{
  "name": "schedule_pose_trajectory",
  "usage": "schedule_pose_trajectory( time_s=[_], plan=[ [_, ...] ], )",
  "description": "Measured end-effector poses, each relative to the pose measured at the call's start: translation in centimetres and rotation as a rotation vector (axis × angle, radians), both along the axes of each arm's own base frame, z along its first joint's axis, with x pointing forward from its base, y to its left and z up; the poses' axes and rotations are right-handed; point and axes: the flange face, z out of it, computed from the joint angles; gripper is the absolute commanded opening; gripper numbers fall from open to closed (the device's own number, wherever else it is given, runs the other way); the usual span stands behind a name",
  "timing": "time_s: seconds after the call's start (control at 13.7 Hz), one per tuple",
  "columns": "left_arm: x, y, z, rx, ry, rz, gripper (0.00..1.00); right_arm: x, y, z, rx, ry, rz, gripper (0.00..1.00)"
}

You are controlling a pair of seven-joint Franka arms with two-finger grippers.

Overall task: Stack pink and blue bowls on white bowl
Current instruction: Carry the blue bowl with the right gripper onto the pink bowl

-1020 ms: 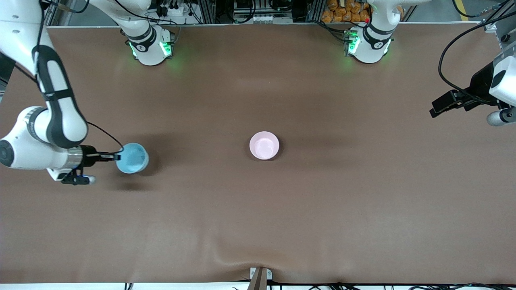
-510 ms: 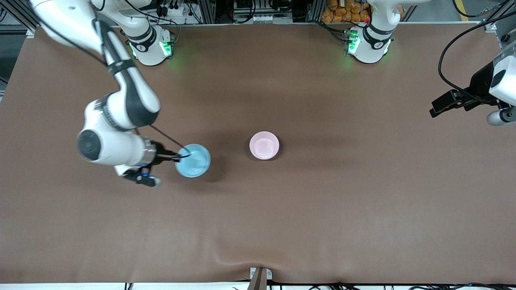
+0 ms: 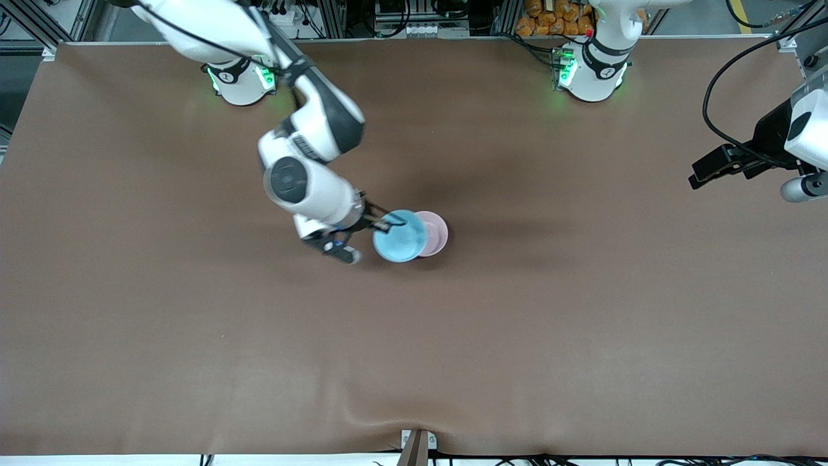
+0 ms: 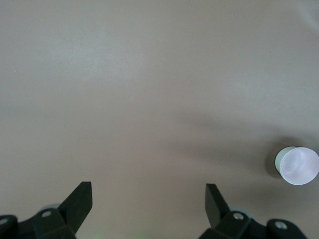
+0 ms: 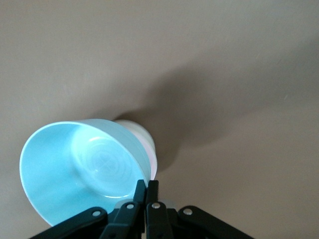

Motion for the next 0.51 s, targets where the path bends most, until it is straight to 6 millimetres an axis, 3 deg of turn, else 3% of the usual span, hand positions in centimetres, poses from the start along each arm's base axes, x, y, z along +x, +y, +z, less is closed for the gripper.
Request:
schedule_pose_trajectory(
  time_s=[0.29, 0.51],
  plan=[
    [0.0, 0.0, 0.0, 0.0, 0.0, 0.0, 1.0, -2.7, 2.9, -2.0, -0.001, -0.01, -0.033, 0.0],
    [0.0, 0.0, 0.0, 0.0, -0.002, 0.0, 1.0, -3.1, 3.3, -4.4, 0.003, -0.021, -0.049, 0.0]
  ],
)
